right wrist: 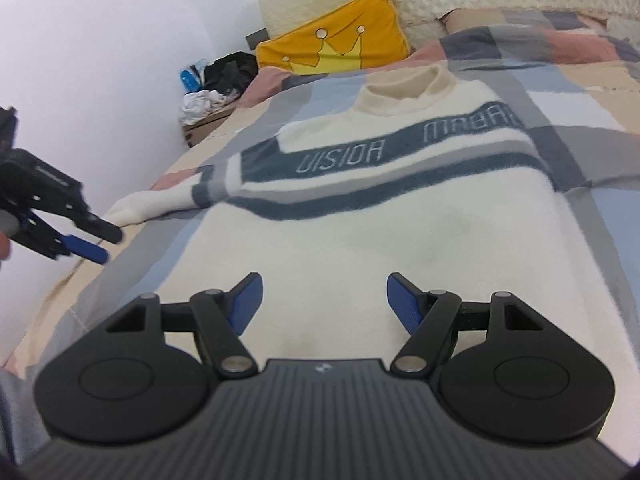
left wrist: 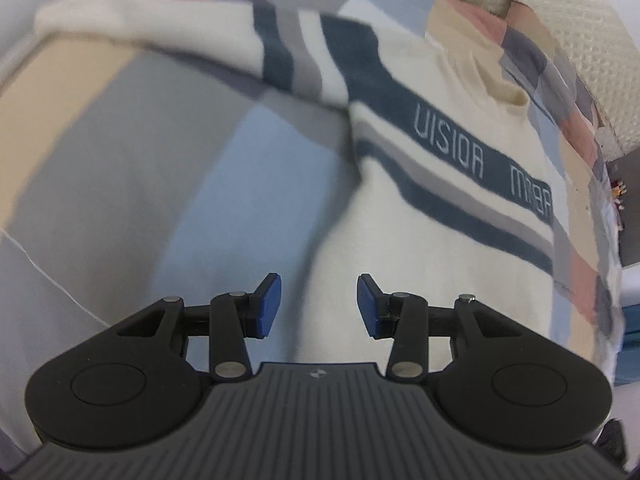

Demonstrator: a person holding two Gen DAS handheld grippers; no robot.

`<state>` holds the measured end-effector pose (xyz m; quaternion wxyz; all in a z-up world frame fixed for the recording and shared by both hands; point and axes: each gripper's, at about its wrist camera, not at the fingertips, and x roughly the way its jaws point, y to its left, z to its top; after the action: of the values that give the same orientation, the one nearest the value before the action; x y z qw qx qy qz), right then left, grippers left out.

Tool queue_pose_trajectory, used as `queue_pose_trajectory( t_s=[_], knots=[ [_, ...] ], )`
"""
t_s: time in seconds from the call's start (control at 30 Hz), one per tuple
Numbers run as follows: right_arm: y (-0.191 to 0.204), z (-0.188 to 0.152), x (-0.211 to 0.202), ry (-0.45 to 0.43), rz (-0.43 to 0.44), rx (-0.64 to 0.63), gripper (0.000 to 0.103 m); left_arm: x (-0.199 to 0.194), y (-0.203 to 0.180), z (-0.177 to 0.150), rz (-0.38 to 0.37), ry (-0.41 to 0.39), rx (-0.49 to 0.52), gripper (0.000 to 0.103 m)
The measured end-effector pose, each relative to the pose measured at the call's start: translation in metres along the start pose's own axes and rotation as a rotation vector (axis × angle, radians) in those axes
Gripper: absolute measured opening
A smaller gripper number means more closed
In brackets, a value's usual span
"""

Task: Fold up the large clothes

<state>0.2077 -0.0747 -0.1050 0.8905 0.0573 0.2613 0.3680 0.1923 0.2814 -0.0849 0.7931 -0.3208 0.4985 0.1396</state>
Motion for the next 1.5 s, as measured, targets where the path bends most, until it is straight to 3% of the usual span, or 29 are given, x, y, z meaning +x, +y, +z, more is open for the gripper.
queue_pose_trajectory(
  t_s=[0.37,0.6,0.93,1.13,1.3,1.5],
  knots=[
    [0.007,-0.006,0.019,0.136,0.268,0.039,0.072,0.039,-0.022,-0.012,0.056,0.033,-0.012,0.048],
    [0.019,-0.014,0.026,0.228,0.319,-0.011,0.072,0.074,-0.01,-0.013,0.135,0.068,-0.024,0.048],
    [0.015,-0.015,0.027,0.22,0.29,0.002,0.072,0.103,-0.007,-0.023,0.11,0.09,-0.014,0.059],
    [0.002,-0.009,0.022,0.183,0.232,0.055,0.072,0.103,-0.01,-0.035,0.087,0.125,0.013,0.06],
    [-0.014,0.004,0.009,0.086,0.171,0.112,0.072,0.099,-0.007,-0.046,0.083,0.175,-0.062,0.06],
    [-0.026,0.006,0.01,0.082,0.142,0.169,0.073,0.096,-0.016,-0.071,0.104,0.209,-0.059,0.062]
  ],
)
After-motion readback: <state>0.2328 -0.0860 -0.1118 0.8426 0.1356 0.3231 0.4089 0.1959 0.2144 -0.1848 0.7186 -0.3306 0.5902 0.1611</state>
